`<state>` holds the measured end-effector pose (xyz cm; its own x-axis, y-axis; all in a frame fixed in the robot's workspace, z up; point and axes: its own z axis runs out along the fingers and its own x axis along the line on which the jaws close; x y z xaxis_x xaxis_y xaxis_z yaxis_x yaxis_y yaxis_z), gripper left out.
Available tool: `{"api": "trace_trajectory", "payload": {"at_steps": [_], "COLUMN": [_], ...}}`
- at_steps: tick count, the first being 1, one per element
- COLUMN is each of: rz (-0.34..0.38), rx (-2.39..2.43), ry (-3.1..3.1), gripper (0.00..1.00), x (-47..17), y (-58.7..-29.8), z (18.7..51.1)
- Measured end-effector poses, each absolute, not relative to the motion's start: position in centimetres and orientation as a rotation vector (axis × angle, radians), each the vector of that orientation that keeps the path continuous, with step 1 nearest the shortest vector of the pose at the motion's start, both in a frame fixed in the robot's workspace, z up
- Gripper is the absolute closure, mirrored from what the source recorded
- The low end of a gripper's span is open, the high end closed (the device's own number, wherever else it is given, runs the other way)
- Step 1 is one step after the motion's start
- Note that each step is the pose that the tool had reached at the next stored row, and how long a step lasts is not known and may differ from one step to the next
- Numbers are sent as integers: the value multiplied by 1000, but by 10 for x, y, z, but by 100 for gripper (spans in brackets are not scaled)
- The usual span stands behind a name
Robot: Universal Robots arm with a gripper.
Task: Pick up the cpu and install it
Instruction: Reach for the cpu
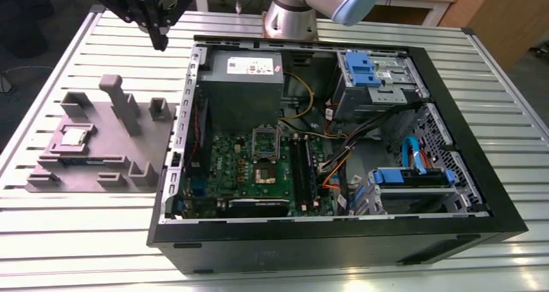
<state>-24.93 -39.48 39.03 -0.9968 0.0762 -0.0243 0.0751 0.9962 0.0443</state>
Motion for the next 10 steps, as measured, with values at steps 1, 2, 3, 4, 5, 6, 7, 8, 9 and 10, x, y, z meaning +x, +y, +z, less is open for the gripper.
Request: {"api": "trace_trajectory", "payload": {"at_steps": [1,2,3,4,5,6,7,8,9,10], "rz": [68,68,68,68,68,68,68,68,68,68], "rx": [118,118,118,118,118,118,118,118,118,118], "ry": [3113,3113,3113,3113,3113,3113,3113,3113,3113,3113], "gripper": [90,90,90,90,90,90,90,90,90,90], "x": [-250,-250,-251,-251,-252,-252,-253,-253,-254,-254], "y": [-395,-395,-395,-395,-395,-395,-395,-395,-395,-395], "z": [390,390,390,390,390,390,390,390,390,390]}}
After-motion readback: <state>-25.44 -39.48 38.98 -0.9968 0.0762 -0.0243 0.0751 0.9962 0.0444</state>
